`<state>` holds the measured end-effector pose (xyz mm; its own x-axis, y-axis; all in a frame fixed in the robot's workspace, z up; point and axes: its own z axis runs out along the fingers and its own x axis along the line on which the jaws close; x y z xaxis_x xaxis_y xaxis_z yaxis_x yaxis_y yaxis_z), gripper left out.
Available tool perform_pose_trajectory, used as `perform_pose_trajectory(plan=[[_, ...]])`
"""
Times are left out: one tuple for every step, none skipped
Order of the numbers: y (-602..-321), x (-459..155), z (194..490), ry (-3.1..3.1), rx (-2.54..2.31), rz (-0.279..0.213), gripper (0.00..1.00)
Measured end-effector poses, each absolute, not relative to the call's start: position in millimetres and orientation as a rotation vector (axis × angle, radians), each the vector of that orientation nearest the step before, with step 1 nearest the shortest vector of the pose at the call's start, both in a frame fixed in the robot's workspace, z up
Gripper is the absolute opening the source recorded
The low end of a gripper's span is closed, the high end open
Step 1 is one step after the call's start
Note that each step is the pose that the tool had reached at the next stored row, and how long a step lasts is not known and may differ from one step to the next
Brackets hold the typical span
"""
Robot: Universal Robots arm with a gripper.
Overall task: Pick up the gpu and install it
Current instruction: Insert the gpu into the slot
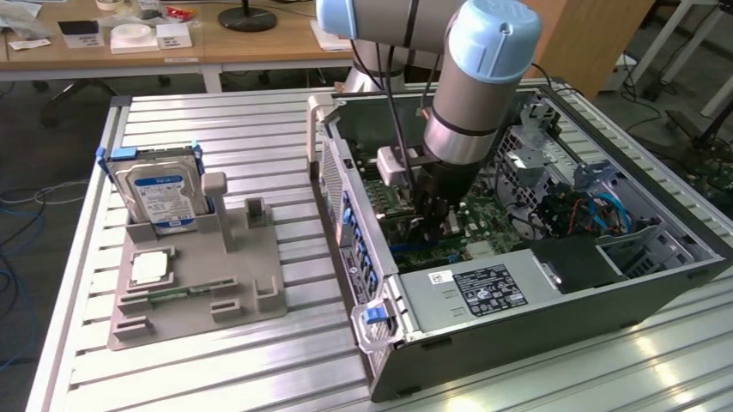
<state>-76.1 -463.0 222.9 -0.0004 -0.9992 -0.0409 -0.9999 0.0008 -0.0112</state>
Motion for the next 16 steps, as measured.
perform_pose_trajectory(plan=[[-463.0, -76.1, 222.4, 2.196, -2.194, 0.033, 0.28], [-463.0, -76.1, 222.1, 2.196, -2.194, 0.033, 0.28], [-463.0, -76.2, 221.8, 2.196, -2.194, 0.034, 0.28], [-463.1, -76.2, 221.4, 2.196, -2.194, 0.034, 0.28], [-463.0, -76.2, 221.0, 2.196, -2.194, 0.034, 0.28], [-463.0, -76.2, 220.6, 2.196, -2.194, 0.034, 0.28], [-463.0, -76.2, 220.3, 2.196, -2.194, 0.034, 0.28], [-463.0, -76.2, 220.1, 2.195, -2.194, 0.034, 0.28], [-463.0, -76.2, 220.0, 2.195, -2.194, 0.034, 0.28], [-463.0, -76.2, 219.9, 2.195, -2.194, 0.034, 0.28], [-463.0, -76.2, 220.2, 2.195, -2.194, 0.034, 0.28], [-462.9, -76.2, 220.8, 2.195, -2.193, 0.035, 0.28], [-462.8, -76.1, 221.5, 2.194, -2.193, 0.035, 0.28], [-462.7, -76.1, 221.9, 2.194, -2.193, 0.035, 0.28], [-462.8, -76.1, 222.1, 2.195, -2.193, 0.034, 0.28], [-463.0, -76.2, 222.6, 2.195, -2.194, 0.034, 0.28]])
